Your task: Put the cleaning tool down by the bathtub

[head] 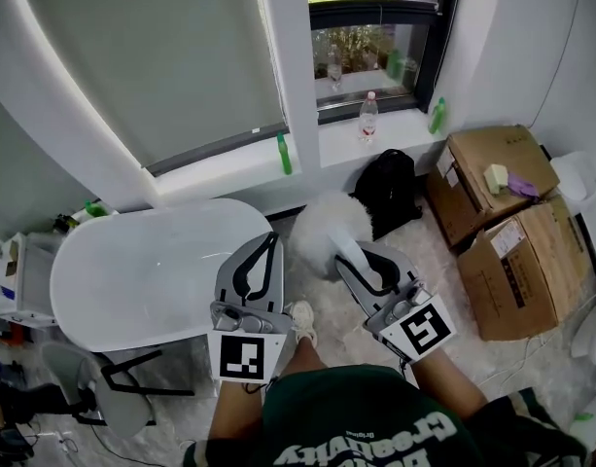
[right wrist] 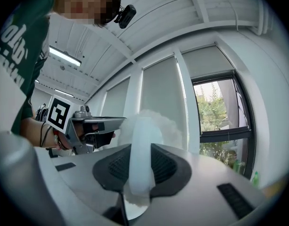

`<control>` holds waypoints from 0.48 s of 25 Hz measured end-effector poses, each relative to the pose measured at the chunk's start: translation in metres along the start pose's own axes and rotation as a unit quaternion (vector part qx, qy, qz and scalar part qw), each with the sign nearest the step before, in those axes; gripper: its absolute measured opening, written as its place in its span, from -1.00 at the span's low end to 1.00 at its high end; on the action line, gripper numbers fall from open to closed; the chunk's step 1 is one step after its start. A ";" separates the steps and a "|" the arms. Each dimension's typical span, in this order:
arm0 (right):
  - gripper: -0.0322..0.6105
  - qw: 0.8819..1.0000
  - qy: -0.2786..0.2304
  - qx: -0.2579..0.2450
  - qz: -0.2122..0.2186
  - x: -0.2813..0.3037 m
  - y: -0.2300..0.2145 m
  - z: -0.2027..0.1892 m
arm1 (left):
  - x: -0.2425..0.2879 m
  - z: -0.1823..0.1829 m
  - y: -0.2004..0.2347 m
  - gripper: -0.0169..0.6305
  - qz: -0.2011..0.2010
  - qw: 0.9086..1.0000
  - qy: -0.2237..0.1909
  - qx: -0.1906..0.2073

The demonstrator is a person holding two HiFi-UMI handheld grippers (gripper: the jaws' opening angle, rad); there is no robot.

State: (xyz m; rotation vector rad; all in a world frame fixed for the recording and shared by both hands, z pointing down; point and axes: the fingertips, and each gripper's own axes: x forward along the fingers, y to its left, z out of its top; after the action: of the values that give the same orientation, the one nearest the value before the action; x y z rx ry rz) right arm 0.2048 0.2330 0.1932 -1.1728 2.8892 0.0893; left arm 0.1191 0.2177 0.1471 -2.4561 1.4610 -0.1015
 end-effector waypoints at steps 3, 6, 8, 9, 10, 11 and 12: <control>-0.61 1.000 0.009 0.014 -0.011 0.012 -0.012 -0.008 | 0.016 -0.007 0.010 -0.93 -0.011 1.000 0.001 -0.001; -0.61 1.000 0.013 0.021 -0.019 0.028 -0.027 -0.014 | 0.034 -0.015 0.022 -0.93 -0.018 1.000 0.003 -0.010; -0.61 0.999 0.016 0.029 -0.024 0.040 -0.035 -0.016 | 0.044 -0.023 0.030 -0.93 -0.023 0.999 0.009 -0.021; -0.61 0.999 0.017 0.032 -0.026 0.047 -0.038 -0.016 | 0.048 -0.026 0.035 -0.93 -0.025 0.999 0.009 -0.026; -0.61 0.999 0.016 0.031 -0.027 0.055 -0.041 -0.016 | 0.053 -0.029 0.041 -0.93 -0.026 0.999 0.009 -0.030; -0.61 0.999 0.015 0.030 -0.026 0.062 -0.043 -0.016 | 0.057 -0.032 0.047 -0.93 -0.027 0.999 0.010 -0.032; -0.61 0.999 0.016 0.028 -0.025 0.070 -0.045 -0.016 | 0.061 -0.035 0.053 -0.93 -0.028 0.999 0.011 -0.034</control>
State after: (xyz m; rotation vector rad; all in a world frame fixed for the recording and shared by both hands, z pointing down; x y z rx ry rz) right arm 0.1855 0.1509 0.2043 -1.2482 2.8668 -0.0115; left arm 0.0968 0.1338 0.1607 -2.5582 1.4267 -0.0910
